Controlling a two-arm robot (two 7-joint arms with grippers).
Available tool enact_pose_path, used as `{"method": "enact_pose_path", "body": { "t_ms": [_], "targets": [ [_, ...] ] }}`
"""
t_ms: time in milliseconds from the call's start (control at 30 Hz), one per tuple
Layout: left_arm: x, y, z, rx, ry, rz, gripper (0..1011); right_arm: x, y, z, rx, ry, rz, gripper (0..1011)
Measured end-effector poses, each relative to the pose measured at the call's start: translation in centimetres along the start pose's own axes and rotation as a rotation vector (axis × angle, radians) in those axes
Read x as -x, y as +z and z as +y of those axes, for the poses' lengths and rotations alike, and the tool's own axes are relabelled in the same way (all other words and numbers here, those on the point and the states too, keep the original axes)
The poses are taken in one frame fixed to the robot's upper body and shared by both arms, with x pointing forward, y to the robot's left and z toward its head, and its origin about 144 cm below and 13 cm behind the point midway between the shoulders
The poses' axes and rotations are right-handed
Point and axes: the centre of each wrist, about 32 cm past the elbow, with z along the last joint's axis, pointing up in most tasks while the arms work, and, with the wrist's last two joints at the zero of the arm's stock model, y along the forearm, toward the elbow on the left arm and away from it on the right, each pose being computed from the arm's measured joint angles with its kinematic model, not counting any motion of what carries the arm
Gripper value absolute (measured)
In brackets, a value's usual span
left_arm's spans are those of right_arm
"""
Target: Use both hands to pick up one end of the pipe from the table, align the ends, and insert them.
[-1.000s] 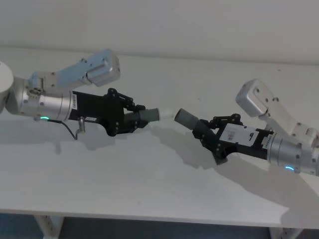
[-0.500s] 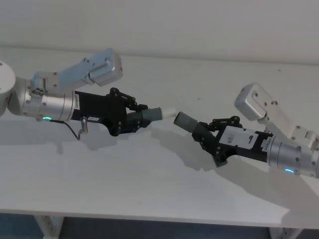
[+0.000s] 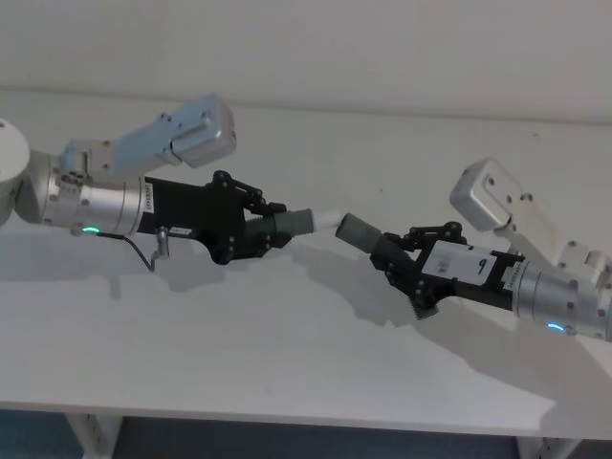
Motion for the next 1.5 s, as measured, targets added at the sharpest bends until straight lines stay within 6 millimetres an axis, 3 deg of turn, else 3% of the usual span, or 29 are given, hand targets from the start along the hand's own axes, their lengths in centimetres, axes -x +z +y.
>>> {"method": "enact_pose_path", "body": {
  "t_ms": [600,1500],
  "targets": [
    [-0.3,0.0,-0.9,0.006,-0.049,-0.003,351,-0.3,0.1,-0.3,-0.006,-0.002,-0.015,278],
    [-1.4,0.7,-1.0,-0.051,-0.101,-0.019,351,-0.3,-0.3,-1.2,-0.046,0.021,-0.213,278]
  ]
}}
